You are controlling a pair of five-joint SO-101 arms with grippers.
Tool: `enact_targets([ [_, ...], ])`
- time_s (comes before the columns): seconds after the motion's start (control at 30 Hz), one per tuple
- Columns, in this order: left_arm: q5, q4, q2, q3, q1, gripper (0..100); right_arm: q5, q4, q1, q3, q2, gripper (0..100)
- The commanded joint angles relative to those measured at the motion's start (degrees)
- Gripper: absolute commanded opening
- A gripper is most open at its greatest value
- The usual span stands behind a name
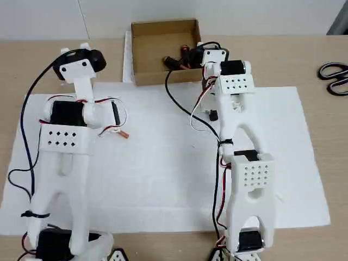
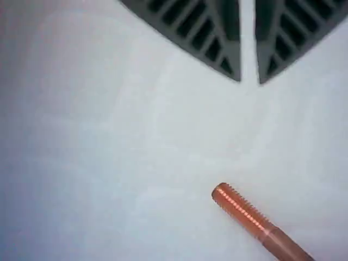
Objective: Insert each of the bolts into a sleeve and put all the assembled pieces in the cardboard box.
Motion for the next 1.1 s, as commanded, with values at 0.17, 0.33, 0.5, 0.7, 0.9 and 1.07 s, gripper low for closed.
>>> enact_targets([
  [0.17, 0.4, 0.0, -2.5, -0.2, 0.0, 1, 0.7, -5.6, -0.4, -0.4, 1.7, 18.4],
  [0.33, 0.4, -0.1, -2.5, -0.2, 0.1, 1, 3.0, -5.4, -1.3, -0.4, 3.6, 14.4],
  [0.5, 0.4, -0.1, -2.5, -0.2, 0.1, 1, 3.0, -4.7, -1.4, -0.4, 4.0, 16.5],
  [0.7, 0.4, -0.1, -2.5, -0.2, 0.1, 1, 2.9, -3.4, -1.0, -0.3, 4.3, 16.5],
  [0.9, 0.4, 0.0, -2.5, -0.2, 0.0, 1, 2.9, -3.6, -0.9, -0.3, 6.8, 16.5],
  [1.07, 0.4, 0.3, -2.5, -0.2, -0.4, 1, 2.9, -3.6, -0.5, -0.4, 8.9, 14.6],
])
